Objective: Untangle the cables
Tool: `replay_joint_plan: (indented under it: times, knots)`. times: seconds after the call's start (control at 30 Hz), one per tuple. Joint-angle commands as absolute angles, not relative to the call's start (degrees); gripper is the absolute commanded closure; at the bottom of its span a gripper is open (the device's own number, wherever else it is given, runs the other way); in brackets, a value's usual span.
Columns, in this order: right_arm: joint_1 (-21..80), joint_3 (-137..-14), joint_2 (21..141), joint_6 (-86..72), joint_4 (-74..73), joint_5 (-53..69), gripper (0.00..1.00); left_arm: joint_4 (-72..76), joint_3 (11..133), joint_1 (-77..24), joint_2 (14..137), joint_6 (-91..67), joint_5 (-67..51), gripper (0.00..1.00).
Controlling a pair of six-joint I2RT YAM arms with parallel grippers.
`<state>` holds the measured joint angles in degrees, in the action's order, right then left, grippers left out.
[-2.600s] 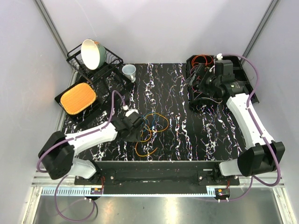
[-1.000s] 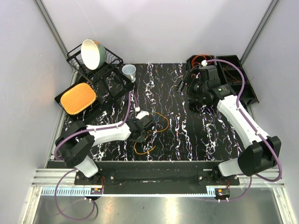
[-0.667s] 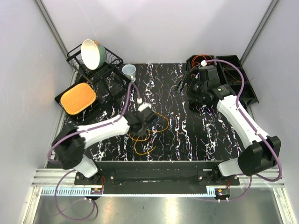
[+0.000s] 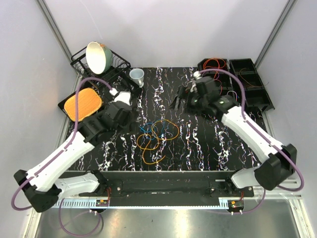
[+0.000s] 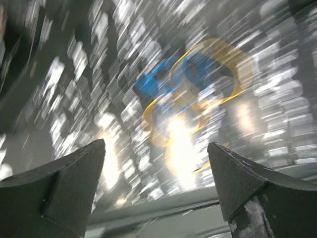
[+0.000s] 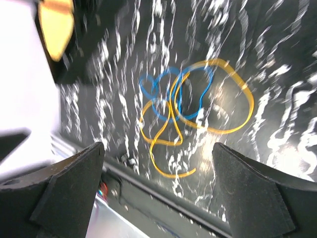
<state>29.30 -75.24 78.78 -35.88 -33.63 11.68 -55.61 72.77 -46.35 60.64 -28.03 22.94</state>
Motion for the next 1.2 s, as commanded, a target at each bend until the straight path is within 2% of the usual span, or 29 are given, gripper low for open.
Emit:
replay_joint_plan:
  times: [0.0,0.13,0.17,0.3,0.47,0.73,1.17]
  knots:
    - [35.4,-73.4,83.7,-34.0,-32.6,12.0,0.05,-55.8,64.8,-40.4,54.9,-26.5,20.4,0.09]
    - [39.5,-72.5,89.7,-33.6,-31.2,11.7,0.09,-54.9,59.7,-37.7,52.6,-25.4,20.0,0.09]
    - [40.5,-72.2,92.0,-33.8,-30.5,12.1,0.14,-54.6,58.7,-37.1,51.9,-25.4,20.0,0.09]
    - [43.1,-72.9,97.5,-34.9,-28.5,12.7,0.22,-53.0,55.2,-36.7,50.8,-25.8,19.3,0.10]
    - [45.8,-74.5,104.1,-35.2,-28.5,12.7,0.26,-51.7,54.1,-36.7,50.4,-25.8,20.5,0.10]
    - [48.2,-76.9,109.7,-35.1,-28.4,11.4,0.27,-50.6,53.3,-36.7,49.0,-25.6,20.0,0.11]
    - [49.6,-83.9,113.8,-30.6,-37.0,1.4,0.29,-50.3,53.0,-36.6,48.0,-25.5,20.0,0.11]
